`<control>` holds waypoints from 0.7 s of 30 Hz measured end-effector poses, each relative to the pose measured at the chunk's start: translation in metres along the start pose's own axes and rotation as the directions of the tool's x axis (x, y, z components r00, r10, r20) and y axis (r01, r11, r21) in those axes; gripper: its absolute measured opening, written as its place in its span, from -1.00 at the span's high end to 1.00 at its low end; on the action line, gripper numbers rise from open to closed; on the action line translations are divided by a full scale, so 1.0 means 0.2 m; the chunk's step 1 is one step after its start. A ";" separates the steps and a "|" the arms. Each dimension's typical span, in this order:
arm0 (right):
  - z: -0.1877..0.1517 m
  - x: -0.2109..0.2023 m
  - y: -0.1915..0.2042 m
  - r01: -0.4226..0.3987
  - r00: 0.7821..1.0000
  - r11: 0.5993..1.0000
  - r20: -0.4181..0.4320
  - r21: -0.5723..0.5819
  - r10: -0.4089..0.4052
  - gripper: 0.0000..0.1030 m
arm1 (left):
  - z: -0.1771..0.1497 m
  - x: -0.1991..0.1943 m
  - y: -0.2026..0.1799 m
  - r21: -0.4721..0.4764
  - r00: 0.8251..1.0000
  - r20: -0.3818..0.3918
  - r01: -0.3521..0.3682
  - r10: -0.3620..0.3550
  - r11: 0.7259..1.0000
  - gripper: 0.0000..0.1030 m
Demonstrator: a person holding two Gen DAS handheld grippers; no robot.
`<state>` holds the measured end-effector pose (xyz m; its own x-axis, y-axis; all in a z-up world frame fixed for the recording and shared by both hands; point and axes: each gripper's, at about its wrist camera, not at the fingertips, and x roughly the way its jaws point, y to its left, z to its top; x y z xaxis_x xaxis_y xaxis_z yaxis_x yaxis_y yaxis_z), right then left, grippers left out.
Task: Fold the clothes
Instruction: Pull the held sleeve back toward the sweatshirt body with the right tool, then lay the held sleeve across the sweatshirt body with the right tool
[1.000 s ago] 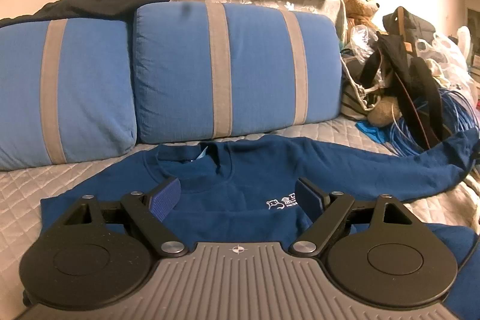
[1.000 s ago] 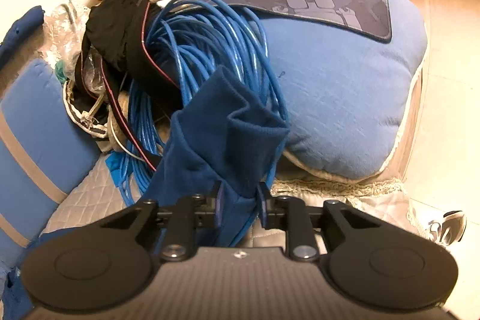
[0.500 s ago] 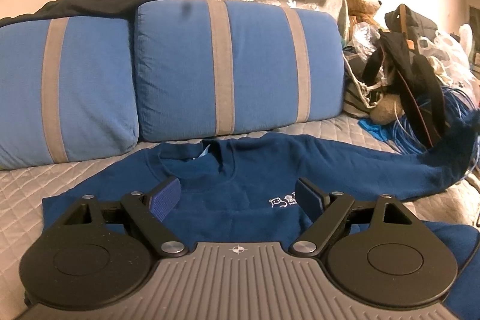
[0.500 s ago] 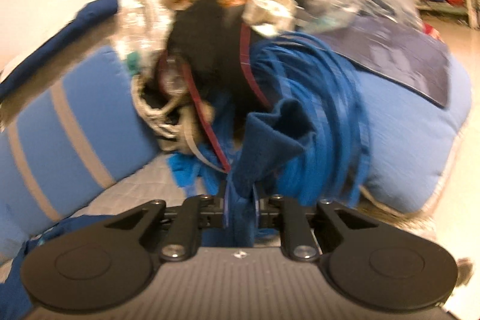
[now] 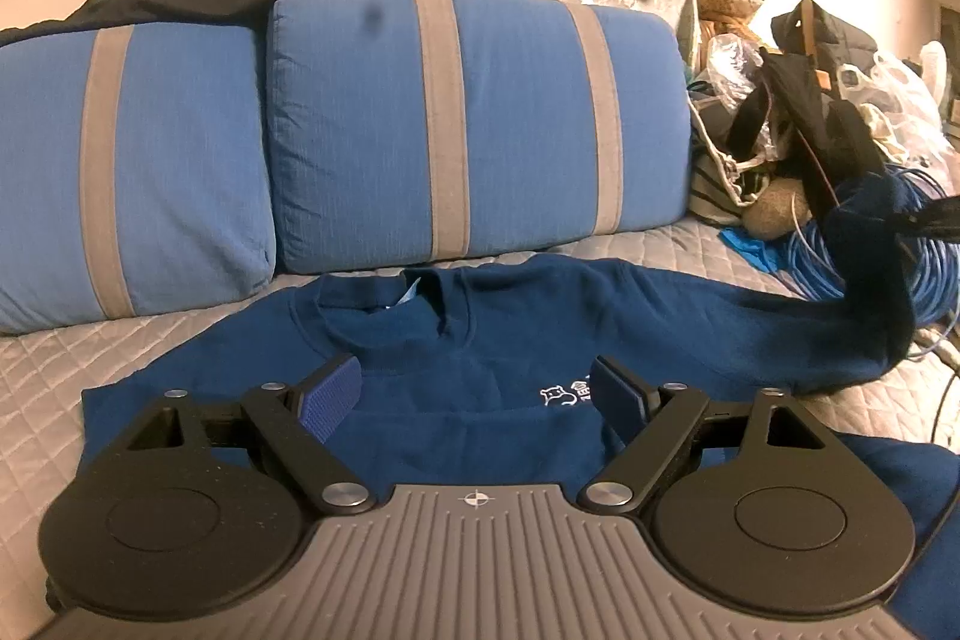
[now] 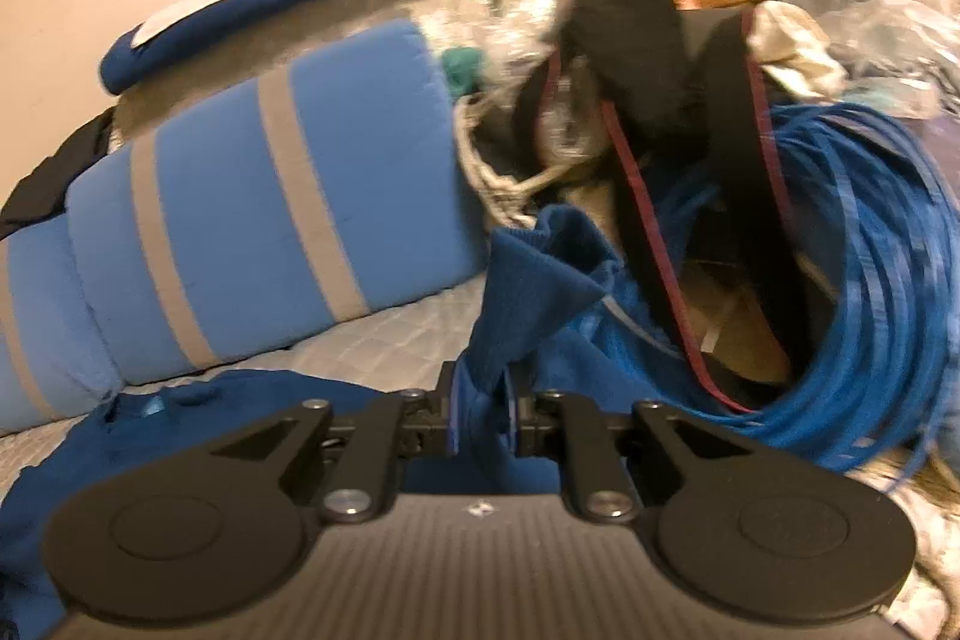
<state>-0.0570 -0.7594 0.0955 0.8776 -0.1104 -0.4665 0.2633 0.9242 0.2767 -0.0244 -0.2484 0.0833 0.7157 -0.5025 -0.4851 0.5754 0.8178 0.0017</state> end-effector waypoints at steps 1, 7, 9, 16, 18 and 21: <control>0.00 0.02 0.04 -0.013 1.000 1.000 -0.002 -0.009 0.013 0.73 | 0.00 0.00 0.00 -0.003 1.000 -0.003 -0.001 0.001 1.000 -0.63; 0.01 0.09 0.26 -0.089 0.996 0.993 -0.017 -0.070 0.089 0.73 | 0.00 0.01 0.03 -0.043 1.000 -0.019 -0.007 0.006 0.999 -0.63; 0.01 0.11 0.34 -0.113 0.994 0.990 -0.025 -0.085 0.111 0.74 | 0.00 0.02 0.05 -0.061 1.000 -0.028 -0.010 0.008 0.998 -0.63; -0.04 0.20 0.62 -0.176 0.984 0.967 -0.061 -0.185 0.168 0.75 | -0.01 0.06 0.10 -0.114 0.997 -0.078 -0.028 0.019 0.993 -0.63; -0.06 0.22 0.71 -0.200 0.979 0.957 -0.075 -0.212 0.188 0.75 | -0.01 0.06 0.11 -0.128 0.996 -0.086 -0.032 0.021 0.991 -0.63; -0.11 0.24 0.85 -0.249 0.968 0.933 -0.103 -0.260 0.230 0.76 | -0.01 0.07 0.13 -0.146 0.995 -0.096 -0.036 0.022 0.989 -0.63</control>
<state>0.0215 -0.5988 0.1019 0.8686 0.1429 -0.4745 -0.0768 0.9848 0.1561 -0.0007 -0.2341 0.0752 0.6870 -0.4555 -0.5662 0.4855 0.8674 -0.1087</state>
